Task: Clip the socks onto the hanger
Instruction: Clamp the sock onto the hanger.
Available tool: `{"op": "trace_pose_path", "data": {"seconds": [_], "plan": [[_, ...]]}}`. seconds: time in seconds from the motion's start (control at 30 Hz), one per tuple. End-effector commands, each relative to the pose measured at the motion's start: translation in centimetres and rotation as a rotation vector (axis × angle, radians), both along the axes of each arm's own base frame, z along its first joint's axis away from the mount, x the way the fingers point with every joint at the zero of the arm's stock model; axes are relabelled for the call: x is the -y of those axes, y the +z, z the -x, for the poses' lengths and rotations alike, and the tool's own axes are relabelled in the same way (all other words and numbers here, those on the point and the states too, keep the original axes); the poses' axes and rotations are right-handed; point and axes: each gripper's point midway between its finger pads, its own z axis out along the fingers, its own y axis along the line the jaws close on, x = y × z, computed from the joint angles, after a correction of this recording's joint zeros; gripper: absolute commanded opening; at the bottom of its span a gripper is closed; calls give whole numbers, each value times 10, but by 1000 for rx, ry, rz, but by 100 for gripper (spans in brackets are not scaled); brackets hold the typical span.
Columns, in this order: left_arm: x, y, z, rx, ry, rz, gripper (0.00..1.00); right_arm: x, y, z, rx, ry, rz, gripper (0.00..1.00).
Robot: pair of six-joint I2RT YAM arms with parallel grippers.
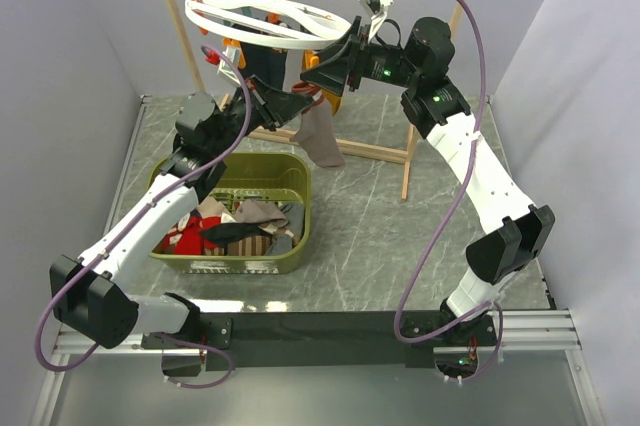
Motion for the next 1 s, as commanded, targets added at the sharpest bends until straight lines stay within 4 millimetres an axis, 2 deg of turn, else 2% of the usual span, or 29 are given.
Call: {"op": "trace_pose_path", "data": {"seconds": [0.0, 0.37, 0.53, 0.73, 0.97], "plan": [[-7, 19, 8, 60, 12, 26, 1, 4, 21, 1, 27, -5, -52, 61], [-9, 26, 6, 79, 27, 28, 1, 8, 20, -3, 18, -45, -44, 59], [-8, 25, 6, 78, 21, 31, 1, 11, 20, -6, 14, -78, -31, 49], [-8, 25, 7, 83, 22, 30, 1, 10, 21, -7, 3, -71, -45, 42], [-9, 25, 7, 83, 24, 26, 1, 7, 24, -10, -15, -63, -56, 52]]}}
